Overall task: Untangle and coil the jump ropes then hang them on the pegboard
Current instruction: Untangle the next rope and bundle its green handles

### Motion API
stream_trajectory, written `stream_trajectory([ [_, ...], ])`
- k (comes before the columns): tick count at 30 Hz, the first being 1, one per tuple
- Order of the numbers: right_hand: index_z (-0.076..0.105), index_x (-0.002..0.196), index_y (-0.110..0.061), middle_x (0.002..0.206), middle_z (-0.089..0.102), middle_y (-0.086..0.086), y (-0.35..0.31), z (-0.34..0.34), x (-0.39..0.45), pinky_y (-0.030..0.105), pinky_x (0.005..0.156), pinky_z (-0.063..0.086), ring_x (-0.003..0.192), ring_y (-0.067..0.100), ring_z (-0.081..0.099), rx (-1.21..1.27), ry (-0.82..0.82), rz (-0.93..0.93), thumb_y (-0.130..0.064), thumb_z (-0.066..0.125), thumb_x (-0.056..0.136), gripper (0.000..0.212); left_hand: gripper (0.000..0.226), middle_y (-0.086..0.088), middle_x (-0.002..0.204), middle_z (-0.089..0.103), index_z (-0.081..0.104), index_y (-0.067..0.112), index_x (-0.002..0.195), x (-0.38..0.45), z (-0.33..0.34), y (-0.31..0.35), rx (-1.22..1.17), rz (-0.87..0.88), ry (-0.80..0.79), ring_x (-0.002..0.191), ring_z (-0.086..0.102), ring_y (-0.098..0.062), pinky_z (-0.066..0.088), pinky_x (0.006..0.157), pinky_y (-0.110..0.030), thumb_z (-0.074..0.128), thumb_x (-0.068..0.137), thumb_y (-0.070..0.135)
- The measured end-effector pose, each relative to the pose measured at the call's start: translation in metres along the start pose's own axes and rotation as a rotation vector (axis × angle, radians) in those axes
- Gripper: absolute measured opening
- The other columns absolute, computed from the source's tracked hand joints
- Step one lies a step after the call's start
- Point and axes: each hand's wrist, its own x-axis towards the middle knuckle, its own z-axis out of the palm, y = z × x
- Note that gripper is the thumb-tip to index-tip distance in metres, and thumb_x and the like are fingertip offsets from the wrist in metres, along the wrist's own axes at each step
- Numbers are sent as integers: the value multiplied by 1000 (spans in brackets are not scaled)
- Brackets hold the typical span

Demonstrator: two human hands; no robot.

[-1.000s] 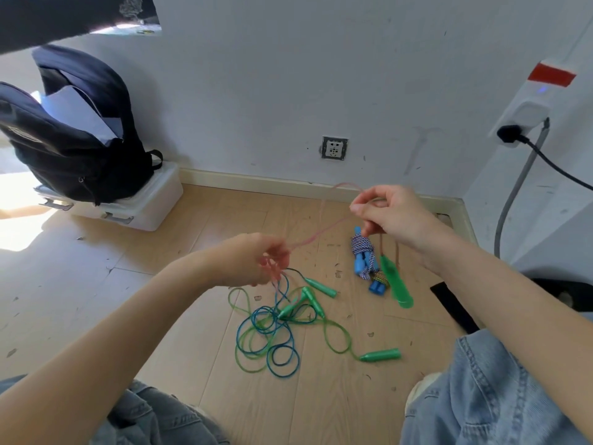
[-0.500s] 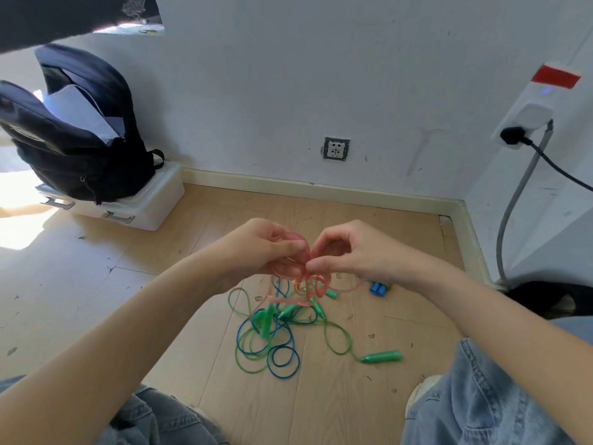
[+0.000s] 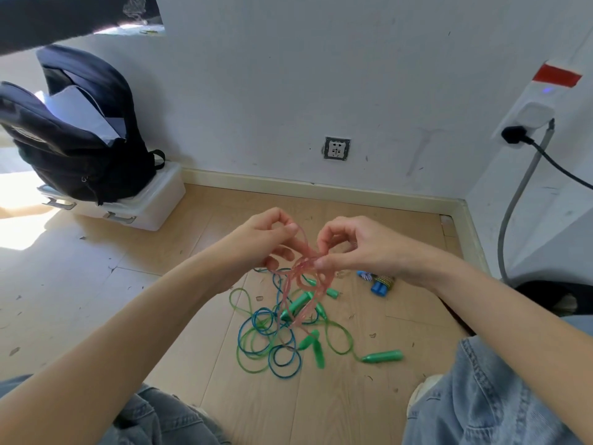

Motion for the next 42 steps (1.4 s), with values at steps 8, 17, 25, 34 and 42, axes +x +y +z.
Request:
stream_trajectory([
  [8, 54, 77, -15, 87, 67, 6, 0, -3, 4, 21, 73, 49, 77, 10, 62, 97, 248, -31, -14, 62, 86, 12, 16, 10, 64, 62, 50, 13, 86, 7, 6, -14, 210, 13, -5, 67, 49, -9, 43, 62, -21, 43, 97, 22],
  [17, 52, 107, -23, 74, 72, 0, 4, -24, -6, 27, 76, 48, 75, 15, 66, -63, 76, 126, -23, 72, 79, 34, 29, 12, 42, 37, 47, 13, 70, 12, -10, -14, 13, 14, 108, 38, 37, -5, 50, 54, -20, 42, 98, 24],
  [25, 60, 78, -16, 64, 57, -9, 5, 5, 8, 18, 58, 40, 58, 3, 50, -334, 176, -75, -34, 75, 74, 23, 28, 11, 45, 32, 47, 9, 72, 10, 7, -8, 19, 55, 28, 37, 27, -3, 30, 40, -12, 41, 98, 19],
  [34, 68, 71, -14, 54, 57, -2, 7, -17, 8, 14, 54, 42, 48, 4, 49, -11, 452, -119, -18, 60, 88, 19, 36, 10, 38, 41, 49, 11, 66, 15, 5, -8, 121, 8, 59, 36, 39, -6, 46, 46, -17, 36, 99, 21],
  [42, 58, 111, -21, 105, 57, -11, 17, -7, 9, 11, 69, 37, 90, 6, 51, -430, 139, -32, -35, 72, 75, 41, 36, 13, 38, 35, 50, 11, 66, 17, 5, -19, 107, 26, 0, 34, 30, -3, 32, 39, -13, 37, 99, 20],
])
